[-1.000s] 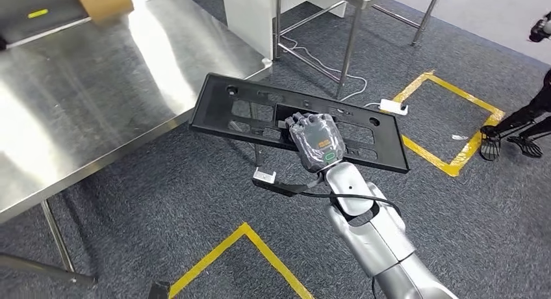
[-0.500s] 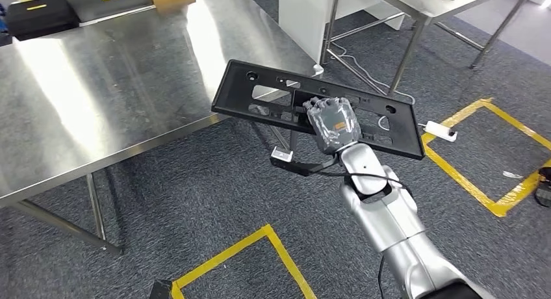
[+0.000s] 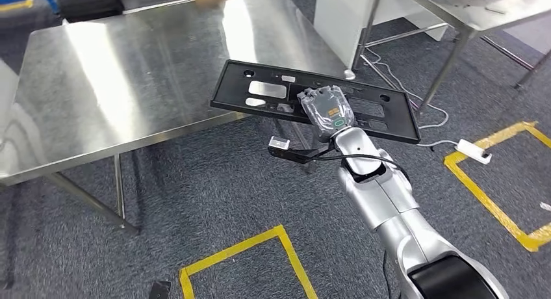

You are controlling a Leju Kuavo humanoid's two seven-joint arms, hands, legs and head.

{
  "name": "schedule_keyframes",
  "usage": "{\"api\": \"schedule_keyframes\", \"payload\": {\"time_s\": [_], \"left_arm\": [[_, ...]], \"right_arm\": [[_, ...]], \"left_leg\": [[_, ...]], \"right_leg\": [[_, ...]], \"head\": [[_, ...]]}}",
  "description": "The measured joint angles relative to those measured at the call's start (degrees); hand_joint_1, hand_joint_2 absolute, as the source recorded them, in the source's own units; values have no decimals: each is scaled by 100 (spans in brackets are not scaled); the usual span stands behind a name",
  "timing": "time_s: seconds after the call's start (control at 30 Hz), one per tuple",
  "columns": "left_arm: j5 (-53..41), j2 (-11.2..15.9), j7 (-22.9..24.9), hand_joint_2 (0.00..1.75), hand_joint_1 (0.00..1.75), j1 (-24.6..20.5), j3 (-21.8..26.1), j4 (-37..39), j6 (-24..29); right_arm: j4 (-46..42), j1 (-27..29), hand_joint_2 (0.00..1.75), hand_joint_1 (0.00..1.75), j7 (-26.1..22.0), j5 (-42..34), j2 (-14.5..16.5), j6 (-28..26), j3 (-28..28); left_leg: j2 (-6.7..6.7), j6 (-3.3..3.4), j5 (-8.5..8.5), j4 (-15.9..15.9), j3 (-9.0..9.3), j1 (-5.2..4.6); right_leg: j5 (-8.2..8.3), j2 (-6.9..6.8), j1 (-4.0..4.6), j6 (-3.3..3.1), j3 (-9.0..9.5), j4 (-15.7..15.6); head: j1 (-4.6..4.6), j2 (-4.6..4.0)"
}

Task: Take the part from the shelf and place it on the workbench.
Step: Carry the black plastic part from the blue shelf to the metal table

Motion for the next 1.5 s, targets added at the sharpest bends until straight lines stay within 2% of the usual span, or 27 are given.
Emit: {"api": "schedule_keyframes", "payload": {"time_s": [0.07,0.1,0.17,0.23,0.3,0.33,0.37,0.43,0.5,0.57,0.6,0.67,0.73,0.8,0.83,0.87,0.93,1.0,1.1,1.17,1.23,1.3,1.33,1.37,1.43,1.47,1.5], "left_arm": [[4,3,4,0,0,0,1,0,-7],[10,2,7,0,0,5,2,0,-1],[36,1,10,0,0,-7,4,0,17],[62,-2,11,0,0,-31,5,0,16],[73,-4,27,0,0,-30,7,1,-12],[73,-3,38,0,0,-23,9,2,-23],[72,-3,50,0,0,-16,12,2,-29],[66,-1,61,0,0,-12,16,2,-35],[70,2,67,0,0,-5,19,2,-101],[83,10,69,0,0,20,21,2,-196],[89,16,69,0,0,37,22,2,-227],[93,24,67,0,0,52,23,2,-246],[90,26,66,0,0,43,22,2,-251],[84,32,75,0,0,44,21,2,-238],[81,33,80,0,0,49,22,2,-228],[79,38,85,0,0,52,22,2,-220],[68,49,88,0,0,48,23,2,-220],[45,52,96,0,0,39,23,2,-231],[14,53,126,0,0,41,23,2,-285],[10,55,139,0,0,33,25,1,-368],[13,54,154,0,0,12,25,0,-418],[15,53,181,0,0,7,27,0,-412],[16,53,190,0,0,11,29,0,-407],[20,53,195,0,0,15,32,0,-411],[28,51,184,0,0,19,42,1,-468],[33,50,174,0,0,20,50,1,-512],[37,51,165,0,0,23,60,2,-561]], "right_arm": [[46,-27,175,173,-12,5,40,-1,3],[70,-37,175,173,-30,-3,64,-1,6],[137,-81,175,173,-99,-48,102,-1,18],[243,-119,175,173,-169,-110,106,-1,35],[360,-121,175,173,-215,-152,103,1,53],[405,-123,175,173,-234,-165,107,1,61],[438,-133,175,173,-251,-177,114,1,68],[489,-175,175,173,-273,-186,133,2,83],[539,-209,175,173,-279,-185,166,9,108],[573,-222,175,173,-279,-183,213,19,133],[581,-230,175,173,-278,-183,239,20,141],[592,-256,175,173,-275,-185,287,23,149],[610,-268,175,173,-267,-191,304,35,161],[639,-260,175,173,-250,-196,299,51,176],[649,-256,175,173,-240,-198,300,55,184],[656,-255,175,173,-228,-199,302,56,193],[658,-261,175,173,-203,-200,303,57,210],[658,-278,175,173,-177,-197,291,66,226],[656,-289,175,173,-109,-149,276,68,251],[652,-290,175,173,-58,-107,244,55,260],[656,-270,175,173,-28,-84,184,39,270],[670,-220,175,173,-16,-69,128,31,287],[680,-198,175,173,-16,-60,105,28,296],[687,-186,175,173,-16,-48,90,25,304],[695,-191,175,173,-14,-9,74,20,322],[698,-200,175,173,-11,16,76,19,332],[700,-207,175,173,-2,42,80,19,344]], "left_leg": [[-141,51,8,-32,14,-11],[-211,79,25,-72,44,-2],[-342,146,70,-157,115,39],[-486,181,83,-176,124,59],[-682,185,82,-170,123,62],[-781,183,81,-163,124,64],[-872,176,77,-151,124,67],[-1026,134,55,-104,101,65],[-1145,63,47,-64,45,62],[-1252,-9,65,-68,-5,80],[-1226,-39,56,-52,-25,84],[-931,-97,-106,211,-148,76],[-564,-151,-447,904,-481,92],[-451,-187,-639,1493,-799,125],[-435,-194,-583,1499,-815,134],[-409,-191,-436,1280,-708,140],[-226,-151,-106,502,-273,116],[-85,-85,8,33,-6,68],[-198,14,-1,-37,19,49],[-281,92,30,-101,62,73],[-360,144,38,-128,85,83],[-458,163,29,-124,87,82],[-510,163,25,-119,89,81],[-556,157,20,-113,92,82],[-621,125,-4,-89,100,81],[-640,101,-20,-72,98,73],[-652,76,-35,-62,92,65]], "right_leg": [[-30,-120,30,52,29,-18],[-58,-93,30,76,33,1],[-226,185,21,85,-95,321],[-504,501,-21,53,-452,1056],[-624,581,-42,88,-764,1581],[-547,595,-51,137,-777,1530],[-386,623,-67,195,-677,1250],[-26,852,-120,287,-334,445],[128,1015,-144,266,-163,44],[140,923,-132,177,-158,21],[150,866,-136,136,-148,12],[159,746,-163,42,-117,-16],[132,606,-137,-32,-87,-20],[105,445,-109,-65,-69,-19],[95,372,-105,-68,-64,-18],[82,303,-102,-62,-53,-18],[45,181,-82,-25,-13,-18],[4,85,-39,32,21,-22],[-35,-3,-8,120,44,-41],[-156,210,-15,150,-48,176],[-423,498,-42,127,-382,835],[-607,583,-52,139,-763,1479],[-571,592,-52,178,-836,1534],[-438,597,-56,232,-788,1345],[-56,610,-77,316,-476,559],[84,620,-76,318,-327,225],[159,632,-72,286,-236,32]], "head": [[7,0],[9,0],[14,0],[26,0],[40,0],[44,0],[43,0],[46,0],[46,0],[48,0],[48,0],[-9,0],[-70,0],[-76,0],[-79,0],[-79,0],[-80,0],[-68,0],[-54,0],[-43,0],[-23,0],[-8,0],[-5,0],[-2,0],[-2,0],[2,0],[2,0]]}}
